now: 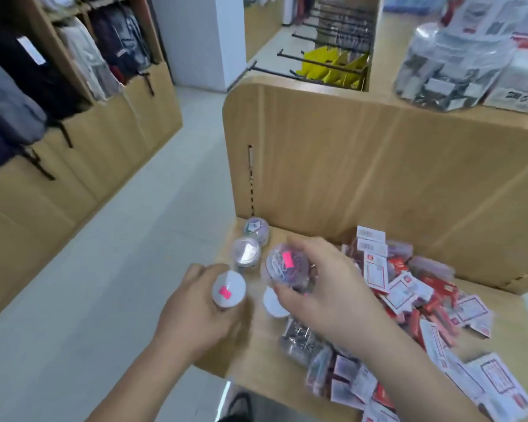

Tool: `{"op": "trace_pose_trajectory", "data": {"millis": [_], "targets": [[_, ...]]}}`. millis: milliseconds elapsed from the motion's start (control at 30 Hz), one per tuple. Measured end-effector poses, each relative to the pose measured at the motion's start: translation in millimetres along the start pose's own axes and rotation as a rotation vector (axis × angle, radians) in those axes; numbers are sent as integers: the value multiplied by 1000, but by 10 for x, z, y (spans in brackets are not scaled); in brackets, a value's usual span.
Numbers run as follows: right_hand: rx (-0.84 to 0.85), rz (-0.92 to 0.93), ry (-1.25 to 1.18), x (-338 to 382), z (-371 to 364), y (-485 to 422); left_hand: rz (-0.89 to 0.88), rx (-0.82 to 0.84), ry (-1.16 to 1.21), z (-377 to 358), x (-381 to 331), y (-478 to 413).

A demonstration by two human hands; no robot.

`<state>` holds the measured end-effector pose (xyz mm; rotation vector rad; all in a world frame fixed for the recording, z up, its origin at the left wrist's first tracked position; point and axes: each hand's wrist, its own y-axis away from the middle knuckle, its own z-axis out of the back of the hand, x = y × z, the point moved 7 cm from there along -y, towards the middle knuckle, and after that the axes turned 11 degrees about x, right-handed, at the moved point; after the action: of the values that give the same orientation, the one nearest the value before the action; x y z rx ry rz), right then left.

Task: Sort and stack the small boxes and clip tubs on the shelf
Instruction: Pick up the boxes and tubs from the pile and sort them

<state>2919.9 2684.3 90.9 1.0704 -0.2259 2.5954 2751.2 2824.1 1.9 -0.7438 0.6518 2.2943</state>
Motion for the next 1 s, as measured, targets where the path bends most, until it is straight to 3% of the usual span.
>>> {"op": "trace_pose_trajectory", "data": {"millis": [133,300,667,1000], "targets": [[88,-71,11,20,-431,-238,-41,114,-33,-157,172,-93],[143,-157,147,-27,-763,-475,-39,175,144,-153,387,-126],[130,-186,270,31,-932,-495,-34,130,330,-141,396,-259],[48,-106,395,38,-945,-59,-181,81,173,-64,330,-230]]}}
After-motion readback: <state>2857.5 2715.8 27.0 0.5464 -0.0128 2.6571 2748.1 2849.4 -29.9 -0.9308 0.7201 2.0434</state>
